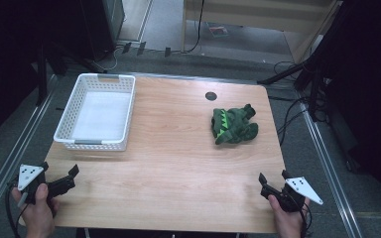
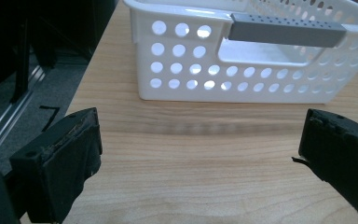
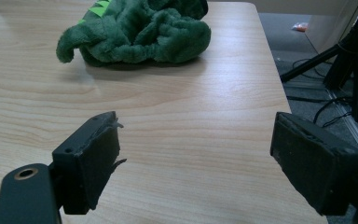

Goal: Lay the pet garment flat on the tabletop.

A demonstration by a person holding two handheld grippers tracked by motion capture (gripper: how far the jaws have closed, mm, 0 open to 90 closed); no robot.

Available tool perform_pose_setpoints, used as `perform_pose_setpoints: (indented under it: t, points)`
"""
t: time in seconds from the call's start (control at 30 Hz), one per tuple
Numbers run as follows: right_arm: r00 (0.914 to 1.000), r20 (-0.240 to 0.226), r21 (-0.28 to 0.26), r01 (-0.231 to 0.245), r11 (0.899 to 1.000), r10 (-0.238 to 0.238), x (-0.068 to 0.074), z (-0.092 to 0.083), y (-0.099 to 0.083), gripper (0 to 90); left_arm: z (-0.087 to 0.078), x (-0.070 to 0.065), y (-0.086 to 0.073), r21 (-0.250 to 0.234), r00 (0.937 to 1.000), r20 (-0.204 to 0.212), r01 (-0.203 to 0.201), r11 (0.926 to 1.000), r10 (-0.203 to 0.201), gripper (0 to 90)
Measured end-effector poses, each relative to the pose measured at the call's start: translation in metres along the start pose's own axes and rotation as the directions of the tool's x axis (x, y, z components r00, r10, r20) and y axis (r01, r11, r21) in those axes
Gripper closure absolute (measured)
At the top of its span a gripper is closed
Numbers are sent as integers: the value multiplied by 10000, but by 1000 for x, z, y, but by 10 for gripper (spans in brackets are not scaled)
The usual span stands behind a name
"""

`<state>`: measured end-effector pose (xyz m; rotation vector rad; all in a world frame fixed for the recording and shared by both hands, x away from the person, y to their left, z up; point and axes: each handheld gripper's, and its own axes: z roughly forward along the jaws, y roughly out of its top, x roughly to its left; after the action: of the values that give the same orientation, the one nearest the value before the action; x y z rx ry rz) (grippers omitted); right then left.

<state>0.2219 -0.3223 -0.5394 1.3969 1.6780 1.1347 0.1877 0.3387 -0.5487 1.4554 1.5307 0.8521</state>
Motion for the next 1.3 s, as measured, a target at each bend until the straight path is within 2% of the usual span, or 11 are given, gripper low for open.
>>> perform_pose_setpoints:
  t: [0.2,0.43,0.5,0.53,0.67,0.77,0.83,0.97,1.07,1.1,1.3]
  points:
    - [9981,-586,-216,-223,9995,210,-2,-3,0,180,1,-4,-1,11,9994,-66,-339,9994,339,0]
    - [9980,-621,-269,-87,9996,70,0,-7,4,191,3,-6,-1,104,9985,-149,-527,9986,528,0]
    - [9955,-824,-225,-493,9985,473,2,-9,8,195,3,-6,-1,117,9982,-162,-569,9983,571,0]
    - [9932,-998,-250,-623,9977,595,4,-9,10,195,3,-7,-2,135,9981,-120,-596,9981,598,0]
    - [9937,-1063,-179,-364,9992,343,18,-9,22,192,4,-10,-2,158,9964,-342,-772,9969,777,0]
    - [9894,-1340,-72,-566,9984,551,26,-6,38,193,4,-10,-2,148,9963,-314,-793,9967,798,0]
    - [9882,-1488,-98,-390,9992,371,32,-4,50,190,3,-10,-2,171,9964,-239,-809,9966,813,0]
    - [9871,-1584,-101,-261,9996,241,40,4,68,163,4,-10,-2,198,9966,-252,-780,9968,785,0]
    - [9874,-1573,206,-109,9997,140,47,22,86,136,4,-10,-2,202,9966,-249,-780,9967,785,0]
    - [9892,-1465,382,51,9993,6,51,35,97,131,4,-9,-2,191,9967,-253,-764,9969,769,0]
    - [9927,-1072,882,642,9940,-546,67,75,119,129,5,-9,-2,273,9965,-284,-778,9966,785,0]
